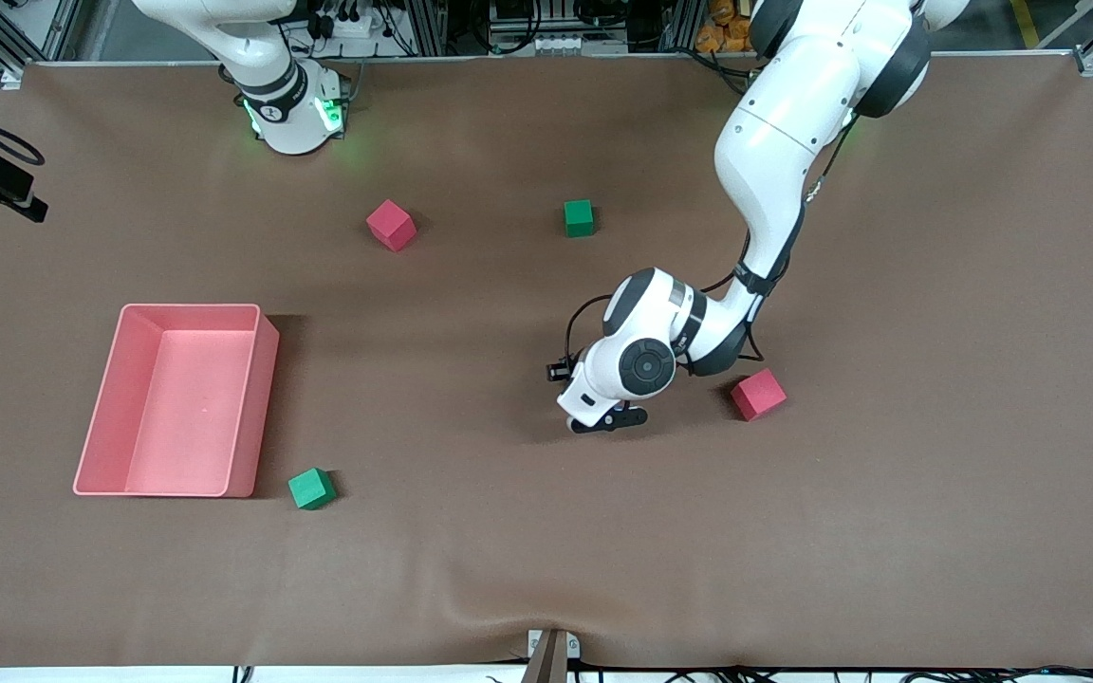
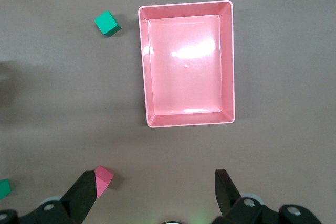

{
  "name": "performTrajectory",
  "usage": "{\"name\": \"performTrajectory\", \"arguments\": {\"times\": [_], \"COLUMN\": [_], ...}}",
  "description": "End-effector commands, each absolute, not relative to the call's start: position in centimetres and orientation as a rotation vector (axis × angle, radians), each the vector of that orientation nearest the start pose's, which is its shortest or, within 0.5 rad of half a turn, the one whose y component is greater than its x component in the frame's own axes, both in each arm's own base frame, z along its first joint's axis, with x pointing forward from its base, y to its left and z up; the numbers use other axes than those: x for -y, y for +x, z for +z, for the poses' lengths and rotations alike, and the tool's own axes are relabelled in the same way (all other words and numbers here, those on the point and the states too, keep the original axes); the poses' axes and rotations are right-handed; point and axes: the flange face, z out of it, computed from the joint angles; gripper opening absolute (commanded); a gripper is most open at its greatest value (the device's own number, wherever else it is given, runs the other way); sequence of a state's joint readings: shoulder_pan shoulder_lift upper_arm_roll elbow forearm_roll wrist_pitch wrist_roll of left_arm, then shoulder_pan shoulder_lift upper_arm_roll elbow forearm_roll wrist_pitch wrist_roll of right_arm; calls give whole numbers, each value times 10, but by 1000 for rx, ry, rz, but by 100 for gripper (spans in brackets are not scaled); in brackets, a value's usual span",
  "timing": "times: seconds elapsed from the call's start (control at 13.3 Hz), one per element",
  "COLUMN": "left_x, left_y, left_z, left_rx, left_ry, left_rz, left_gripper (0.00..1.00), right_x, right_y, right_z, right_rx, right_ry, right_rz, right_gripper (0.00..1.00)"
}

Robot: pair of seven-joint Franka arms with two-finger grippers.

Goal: Place and upright button with both arms
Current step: 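Grasp the button body with the left gripper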

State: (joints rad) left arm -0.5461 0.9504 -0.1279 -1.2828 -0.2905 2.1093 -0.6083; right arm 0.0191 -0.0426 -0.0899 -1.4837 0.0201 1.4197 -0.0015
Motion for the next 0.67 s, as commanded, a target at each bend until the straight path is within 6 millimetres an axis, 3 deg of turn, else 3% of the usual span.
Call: {"name": "performTrajectory", "arguments": {"times": [0.0, 0.07, 0.38, 0.6], "left_x": [453, 455, 459, 480], "left_y": [586, 585, 585, 577], "left_z": [169, 172, 189, 236], "left_rx": [229, 234, 216, 268], "left_ry": [-3318, -3319, -3322, -3311], "left_rz": [492, 489, 458, 349], "left_gripper": [18, 0, 0, 0], "right_x": [38, 38, 38, 38], "right_y": [525, 525, 525, 525], "right_z": [678, 678, 678, 678], "right_rx": [-133, -134, -134, -134], "right_ry": [-3112, -3114, -3114, -3114], "right_rz": [20, 21, 21, 21], "right_gripper": [100, 100, 100, 100]}}
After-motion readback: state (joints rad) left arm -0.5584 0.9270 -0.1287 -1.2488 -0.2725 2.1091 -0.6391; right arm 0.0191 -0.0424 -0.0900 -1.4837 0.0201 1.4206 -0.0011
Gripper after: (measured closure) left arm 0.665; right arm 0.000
